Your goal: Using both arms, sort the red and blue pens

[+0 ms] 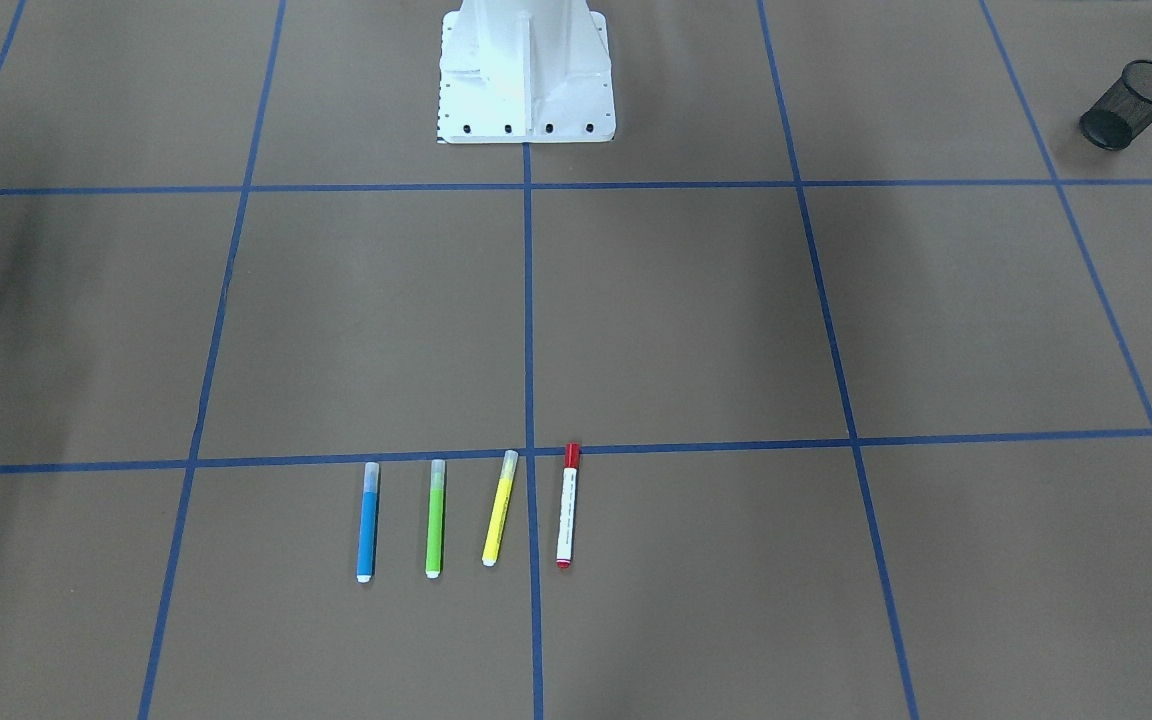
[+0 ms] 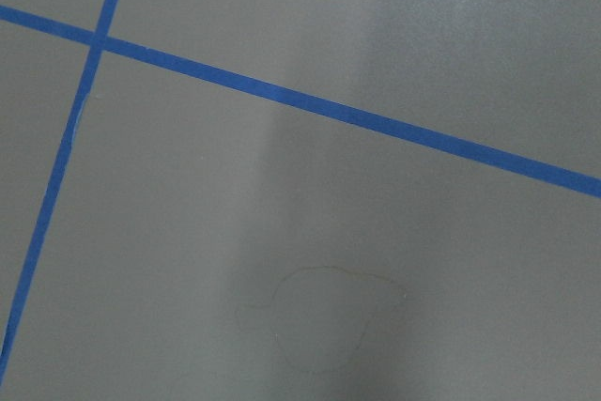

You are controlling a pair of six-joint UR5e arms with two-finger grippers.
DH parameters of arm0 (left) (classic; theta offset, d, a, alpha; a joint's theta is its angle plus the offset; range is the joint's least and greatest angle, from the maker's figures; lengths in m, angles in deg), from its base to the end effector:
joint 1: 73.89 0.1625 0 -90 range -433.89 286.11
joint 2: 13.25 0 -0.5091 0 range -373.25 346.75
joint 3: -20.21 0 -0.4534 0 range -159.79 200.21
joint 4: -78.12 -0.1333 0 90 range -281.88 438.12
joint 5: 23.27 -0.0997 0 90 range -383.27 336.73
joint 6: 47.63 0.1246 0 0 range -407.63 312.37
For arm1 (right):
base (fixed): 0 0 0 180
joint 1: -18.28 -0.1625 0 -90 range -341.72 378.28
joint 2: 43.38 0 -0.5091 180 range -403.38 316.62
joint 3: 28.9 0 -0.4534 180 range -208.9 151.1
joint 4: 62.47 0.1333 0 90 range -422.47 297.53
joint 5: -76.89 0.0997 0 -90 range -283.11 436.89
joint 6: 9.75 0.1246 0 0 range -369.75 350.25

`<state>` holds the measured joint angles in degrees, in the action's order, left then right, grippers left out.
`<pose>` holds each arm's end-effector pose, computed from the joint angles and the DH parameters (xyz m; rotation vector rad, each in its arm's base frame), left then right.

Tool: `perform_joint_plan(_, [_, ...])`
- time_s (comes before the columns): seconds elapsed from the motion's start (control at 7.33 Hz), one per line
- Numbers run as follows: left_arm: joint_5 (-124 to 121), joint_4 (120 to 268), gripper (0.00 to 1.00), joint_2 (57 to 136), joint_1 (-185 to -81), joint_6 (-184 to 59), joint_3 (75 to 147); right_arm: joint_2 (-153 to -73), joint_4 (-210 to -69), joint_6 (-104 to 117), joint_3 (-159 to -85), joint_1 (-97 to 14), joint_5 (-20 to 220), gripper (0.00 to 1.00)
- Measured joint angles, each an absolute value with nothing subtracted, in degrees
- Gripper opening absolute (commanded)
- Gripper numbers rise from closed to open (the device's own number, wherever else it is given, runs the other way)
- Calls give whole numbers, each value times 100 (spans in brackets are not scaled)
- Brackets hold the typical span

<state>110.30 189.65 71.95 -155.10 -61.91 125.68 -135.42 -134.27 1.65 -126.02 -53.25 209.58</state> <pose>0.0350 -0.5364 0.6091 0.3751 0.8307 0.1245 -0.1315 -0.5478 0.6759 0.1852 -0.8114 -0.2675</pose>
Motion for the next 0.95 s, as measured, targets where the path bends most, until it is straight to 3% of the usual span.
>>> perform_joint_plan(0.95, [10433, 18899, 100, 7046, -15518, -6144, 11933, -13381, -13910, 191, -12839, -5811, 20742, 100])
